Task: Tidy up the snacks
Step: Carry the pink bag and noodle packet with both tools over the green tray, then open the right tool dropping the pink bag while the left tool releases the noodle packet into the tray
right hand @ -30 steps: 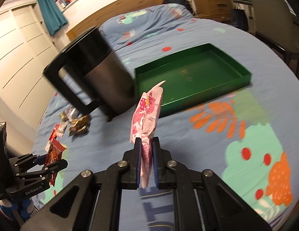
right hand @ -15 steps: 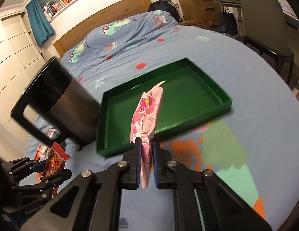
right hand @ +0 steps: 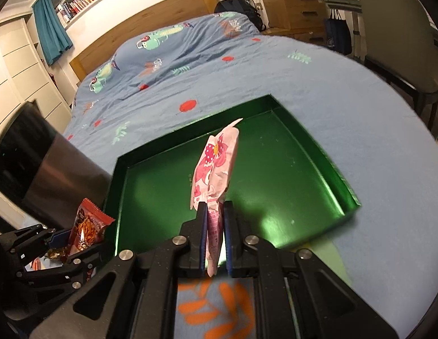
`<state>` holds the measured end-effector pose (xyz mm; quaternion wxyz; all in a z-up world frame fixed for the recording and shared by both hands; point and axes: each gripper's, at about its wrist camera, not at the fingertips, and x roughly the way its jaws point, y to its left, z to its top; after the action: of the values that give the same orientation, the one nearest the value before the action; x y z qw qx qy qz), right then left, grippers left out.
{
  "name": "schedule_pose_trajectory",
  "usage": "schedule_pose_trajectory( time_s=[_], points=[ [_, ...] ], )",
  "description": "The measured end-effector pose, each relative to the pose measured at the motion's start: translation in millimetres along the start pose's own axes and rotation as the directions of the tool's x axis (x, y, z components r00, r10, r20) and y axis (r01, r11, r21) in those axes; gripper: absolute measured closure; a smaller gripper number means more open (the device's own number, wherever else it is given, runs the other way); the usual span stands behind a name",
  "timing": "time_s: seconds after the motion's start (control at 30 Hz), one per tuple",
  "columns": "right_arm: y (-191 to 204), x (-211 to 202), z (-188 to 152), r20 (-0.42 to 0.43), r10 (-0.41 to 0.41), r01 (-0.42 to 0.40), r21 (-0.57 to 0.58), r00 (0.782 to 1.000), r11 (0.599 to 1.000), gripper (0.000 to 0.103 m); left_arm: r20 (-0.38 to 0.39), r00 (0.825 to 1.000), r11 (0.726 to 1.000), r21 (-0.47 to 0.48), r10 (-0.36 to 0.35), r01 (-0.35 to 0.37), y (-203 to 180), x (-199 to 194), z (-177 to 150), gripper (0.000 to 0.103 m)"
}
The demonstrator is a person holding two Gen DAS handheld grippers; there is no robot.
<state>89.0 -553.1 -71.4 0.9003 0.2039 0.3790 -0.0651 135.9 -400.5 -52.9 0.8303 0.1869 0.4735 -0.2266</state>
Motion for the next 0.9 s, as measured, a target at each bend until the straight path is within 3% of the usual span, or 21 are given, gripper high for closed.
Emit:
schedule_pose_trajectory(
  time_s=[0.37,0.67,0.9],
  points=[
    [7,44,4,-0.033,0.015,-0.016,-0.04,0.999,0.999,0.079,-0.052,0.999,1.0,-0.028,0.011,-0.012,-3,51,10,0.067],
    [2,55,1,-0.049,-0.015,0.013,-0.041,0.999,0.999,0.078,-0.043,0.999,0.999,-0.035,-0.006,0.004,-5,54,11,0.063],
    [4,54,-1,-0.052,-0.056,0.052,-0.066,0.997,0.996,0.069,-0.055,0.998,0.999,-0.047,-0.014,0.011,-3,56,14,0.061]
  ],
)
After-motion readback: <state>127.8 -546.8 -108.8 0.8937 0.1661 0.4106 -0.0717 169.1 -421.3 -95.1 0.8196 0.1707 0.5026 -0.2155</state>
